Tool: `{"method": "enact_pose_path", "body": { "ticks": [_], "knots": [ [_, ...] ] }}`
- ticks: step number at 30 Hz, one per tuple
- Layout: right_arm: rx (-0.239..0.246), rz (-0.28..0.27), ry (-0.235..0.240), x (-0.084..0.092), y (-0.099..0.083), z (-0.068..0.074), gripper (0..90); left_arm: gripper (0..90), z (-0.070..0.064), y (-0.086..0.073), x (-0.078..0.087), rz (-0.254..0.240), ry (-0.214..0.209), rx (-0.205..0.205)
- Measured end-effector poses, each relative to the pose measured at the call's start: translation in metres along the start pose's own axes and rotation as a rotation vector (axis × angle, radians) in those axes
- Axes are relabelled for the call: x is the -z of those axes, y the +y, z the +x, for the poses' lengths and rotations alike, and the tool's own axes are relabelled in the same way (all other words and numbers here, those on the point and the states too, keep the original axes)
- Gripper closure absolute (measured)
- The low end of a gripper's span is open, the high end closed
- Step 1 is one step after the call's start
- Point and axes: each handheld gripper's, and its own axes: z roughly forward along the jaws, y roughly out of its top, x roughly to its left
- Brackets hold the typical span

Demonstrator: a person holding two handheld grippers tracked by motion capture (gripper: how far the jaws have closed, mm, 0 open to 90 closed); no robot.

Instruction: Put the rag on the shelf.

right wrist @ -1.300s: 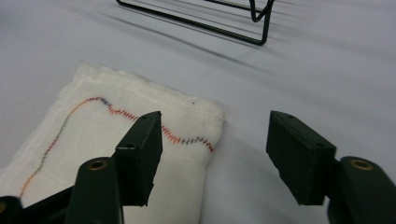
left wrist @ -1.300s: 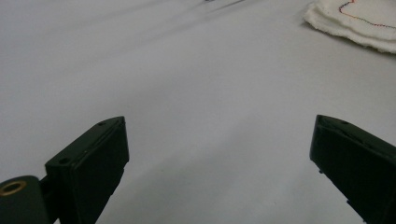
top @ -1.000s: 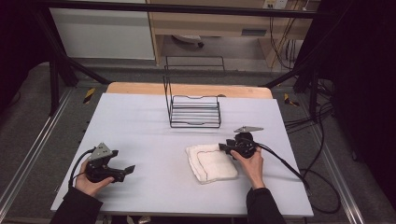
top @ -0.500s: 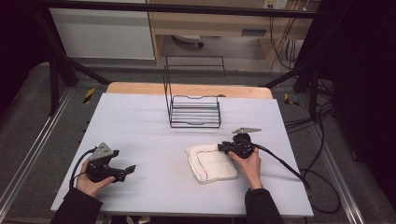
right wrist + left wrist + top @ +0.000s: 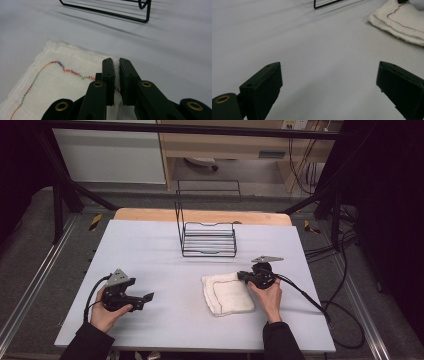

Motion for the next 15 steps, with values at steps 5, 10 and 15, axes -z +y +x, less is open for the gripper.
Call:
{"method": "enact_pose_path", "body": {
  "ticks": [5, 10, 15],
  "knots": [
    [0.02, 0.004, -0.018, 0.0, -0.001, -0.001, 83.4, 7.7, -0.017, 0.017, -0.016, 0.019, -0.021, -0.014],
    [0.038, 0.01, -0.027, -0.001, -0.002, -0.001, 83.1, 10.2, -0.039, 0.037, -0.041, 0.035, -0.053, -0.017],
    [0.048, 0.001, -0.031, -0.001, -0.003, 0.001, 83.0, 12.1, -0.06, 0.055, -0.067, 0.056, -0.075, -0.029]
  ]
}}
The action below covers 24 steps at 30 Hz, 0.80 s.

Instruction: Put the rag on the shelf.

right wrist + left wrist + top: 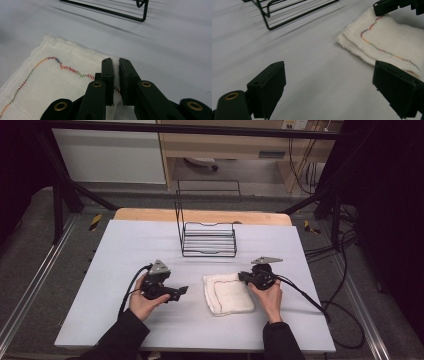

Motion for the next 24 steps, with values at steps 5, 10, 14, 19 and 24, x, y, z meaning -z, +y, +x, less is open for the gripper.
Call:
{"method": "enact_pose_path", "body": {
  "ticks": [5, 10, 14, 19, 24],
  "knots": [
    [0.008, 0.002, -0.003, 0.0, 0.0, 0.0, 82.9, 14.7, -0.012, 0.015, -0.023, 0.008, -0.006, 0.006],
    [0.011, 0.008, -0.007, -0.001, -0.001, 0.001, 82.7, 21.8, -0.018, 0.028, -0.045, 0.023, -0.002, 0.02],
    [0.016, 0.006, -0.007, -0.001, -0.002, 0.001, 82.6, 27.5, -0.023, 0.034, -0.061, 0.038, -0.014, 0.034],
    [0.02, 0.007, -0.007, -0.001, -0.002, 0.001, 82.5, 31.7, -0.029, 0.038, -0.076, 0.049, -0.012, 0.04],
    [0.019, 0.006, -0.007, -0.002, -0.002, 0.001, 82.5, 38.3, -0.029, 0.04, -0.091, 0.081, 0.01, 0.034]
  ]
}}
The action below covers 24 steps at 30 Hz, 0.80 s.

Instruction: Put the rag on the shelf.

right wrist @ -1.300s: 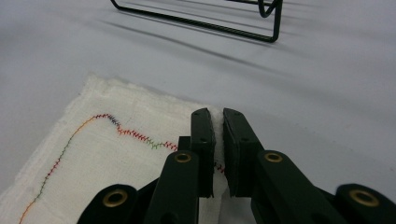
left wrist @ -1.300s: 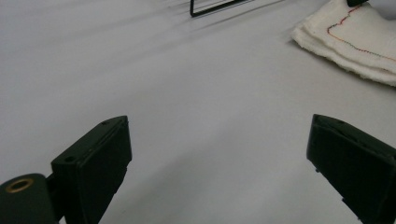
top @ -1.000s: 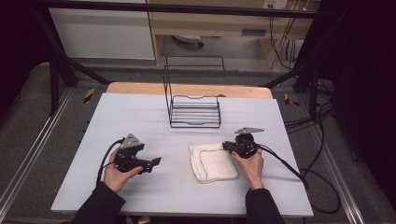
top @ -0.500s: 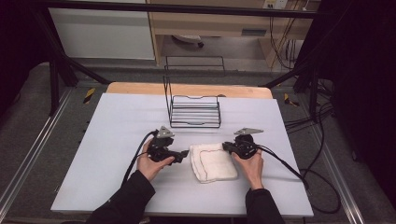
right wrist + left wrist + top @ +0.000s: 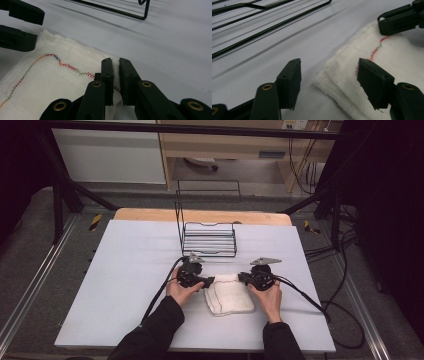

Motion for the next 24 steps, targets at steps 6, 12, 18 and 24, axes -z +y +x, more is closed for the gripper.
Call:
{"method": "enact_pose_path", "body": {
  "ticks": [6, 12, 18, 24],
  "knots": [
    [0.003, 0.001, 0.001, -0.0001, 0.0, -0.0003, 82.4, 47.2, 0.0005, -0.0002, -0.0097, 0.031, -0.013, 0.006],
    [0.004, 0.004, 0.002, -0.0003, -0.0001, -0.0005, 82.0, 56.2, 0.001, -0.0005, -0.0115, 0.036, -0.039, 0.036],
    [0.004, 0.005, 0.003, -0.0004, 0.0, -0.0006, 81.8, 61.9, 0.0001, -0.0014, -0.0116, 0.043, -0.054, 0.051],
    [0.006, 0.005, 0.003, -0.0005, 0.0001, -0.0009, 81.5, 67.6, -0.0027, -0.002, -0.0114, 0.047, -0.059, 0.073]
  ]
}}
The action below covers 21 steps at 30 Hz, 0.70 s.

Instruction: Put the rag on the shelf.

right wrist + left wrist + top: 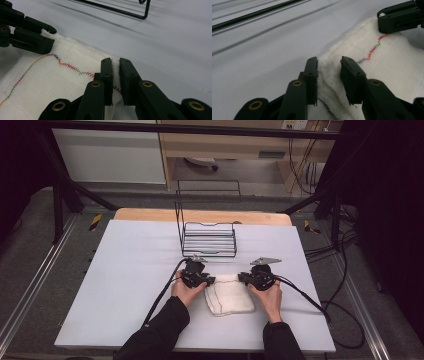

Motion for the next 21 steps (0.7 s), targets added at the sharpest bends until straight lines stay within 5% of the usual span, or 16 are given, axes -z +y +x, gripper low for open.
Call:
{"method": "enact_pose_path", "body": {
  "ticks": [14, 21],
  "knots": [
    [0.009, 0.002, 0.002, -0.0017, 0.0013, -0.0027, 65.4, 78.5, -0.0065, -0.0012, -0.0005, -0.008, 0.014, -0.027],
    [-0.012, 0.025, 0.025, -0.004, 0.0015, -0.0033, 71.3, 78.0, -0.0062, 0.0001, -0.0013, 0.003, 0.011, -0.035]
  ]
}}
